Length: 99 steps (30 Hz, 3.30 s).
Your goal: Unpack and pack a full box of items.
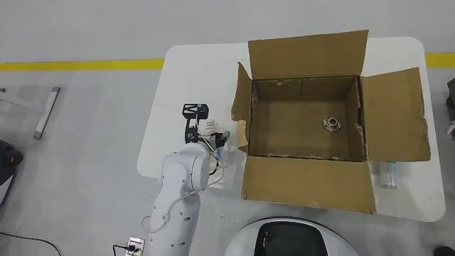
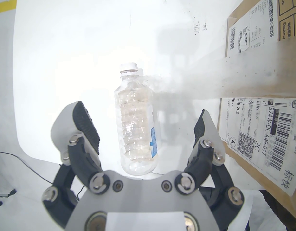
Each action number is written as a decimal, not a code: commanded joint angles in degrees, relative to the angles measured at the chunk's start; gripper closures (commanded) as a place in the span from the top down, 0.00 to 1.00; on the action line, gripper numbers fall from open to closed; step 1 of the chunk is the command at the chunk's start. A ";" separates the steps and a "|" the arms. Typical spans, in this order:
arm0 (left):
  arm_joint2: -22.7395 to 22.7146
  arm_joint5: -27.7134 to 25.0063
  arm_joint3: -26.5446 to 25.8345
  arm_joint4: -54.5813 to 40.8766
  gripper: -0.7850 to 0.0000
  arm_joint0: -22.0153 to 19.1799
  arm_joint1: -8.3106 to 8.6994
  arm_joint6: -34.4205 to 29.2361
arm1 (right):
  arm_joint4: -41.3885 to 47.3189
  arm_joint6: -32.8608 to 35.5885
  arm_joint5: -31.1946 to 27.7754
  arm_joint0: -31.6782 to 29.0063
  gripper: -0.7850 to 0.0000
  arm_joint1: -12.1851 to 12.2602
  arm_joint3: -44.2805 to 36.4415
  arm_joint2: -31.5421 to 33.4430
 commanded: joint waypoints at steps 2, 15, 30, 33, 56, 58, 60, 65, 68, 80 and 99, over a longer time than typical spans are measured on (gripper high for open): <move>0.00 0.00 0.00 0.00 1.00 0.00 0.00 0.00 | -1.41 1.18 0.72 -3.84 0.00 0.18 -0.11 2.48; 0.00 0.00 0.00 0.00 1.00 0.00 0.00 0.00 | -27.12 6.56 -0.91 -9.92 0.00 2.22 2.37 -12.82; 0.00 0.00 0.00 0.00 1.00 0.00 0.00 0.00 | -43.68 13.90 -1.05 -2.55 0.00 3.78 10.17 -26.90; 0.00 0.00 0.00 0.00 1.00 0.00 0.00 0.00 | -44.40 14.92 -0.75 -1.77 0.18 3.93 10.87 -27.43; 0.00 0.00 0.00 0.00 1.00 0.00 0.00 0.00 | -33.78 10.44 7.65 2.48 0.00 4.60 -2.49 -8.09; 0.00 0.00 0.00 0.00 1.00 0.00 0.00 0.00 | -29.71 8.39 4.03 5.28 0.00 5.07 -2.49 -7.36; 0.00 0.00 0.00 0.00 1.00 0.00 0.00 0.00 | -26.77 7.43 1.48 7.86 0.00 5.56 -2.49 -8.15; 0.00 0.00 0.00 0.00 1.00 0.00 0.00 0.00 | -23.37 7.77 -2.67 13.56 0.00 6.74 -2.49 -15.57; 0.00 0.00 0.00 0.00 1.00 0.00 0.00 0.00 | -22.97 9.21 -2.55 16.83 0.00 7.27 -2.49 -21.78; 0.00 0.00 0.00 0.00 1.00 0.00 0.00 0.00 | -38.51 20.06 6.97 23.27 0.00 7.97 -2.11 -48.08; 0.00 0.00 0.00 0.00 1.00 0.00 0.00 0.00 | -43.47 22.39 6.28 26.18 0.00 7.53 5.13 -54.16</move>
